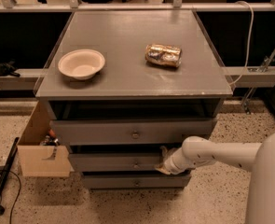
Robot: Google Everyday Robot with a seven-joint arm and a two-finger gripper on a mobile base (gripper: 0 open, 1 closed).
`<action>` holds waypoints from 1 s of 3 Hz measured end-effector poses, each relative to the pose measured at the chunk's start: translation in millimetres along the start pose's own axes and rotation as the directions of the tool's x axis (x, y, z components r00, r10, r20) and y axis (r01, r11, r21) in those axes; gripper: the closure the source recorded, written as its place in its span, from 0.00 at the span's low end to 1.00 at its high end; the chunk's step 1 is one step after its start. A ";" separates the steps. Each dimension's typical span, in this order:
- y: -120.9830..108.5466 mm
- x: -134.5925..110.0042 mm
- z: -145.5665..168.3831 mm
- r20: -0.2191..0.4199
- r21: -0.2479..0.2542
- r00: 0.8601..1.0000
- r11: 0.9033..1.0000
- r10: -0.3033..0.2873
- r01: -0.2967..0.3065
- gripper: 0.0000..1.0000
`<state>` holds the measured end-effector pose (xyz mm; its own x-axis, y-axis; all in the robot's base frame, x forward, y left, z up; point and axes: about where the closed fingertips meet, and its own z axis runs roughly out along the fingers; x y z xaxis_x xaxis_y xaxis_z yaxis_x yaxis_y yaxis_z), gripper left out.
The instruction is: Open middle drawer
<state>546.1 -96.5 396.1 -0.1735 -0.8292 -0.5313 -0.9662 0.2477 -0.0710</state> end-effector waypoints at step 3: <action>3.6 -9.3 -13.8 0.009 -0.014 1.000 1.000 0.023 -0.023 1.00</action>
Offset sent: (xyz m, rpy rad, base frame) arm -0.1879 -0.1345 0.1207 -0.0743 0.1803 -0.1014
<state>541.6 -94.9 412.5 -0.1942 -0.8185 -0.5407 -0.9646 0.2596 -0.0465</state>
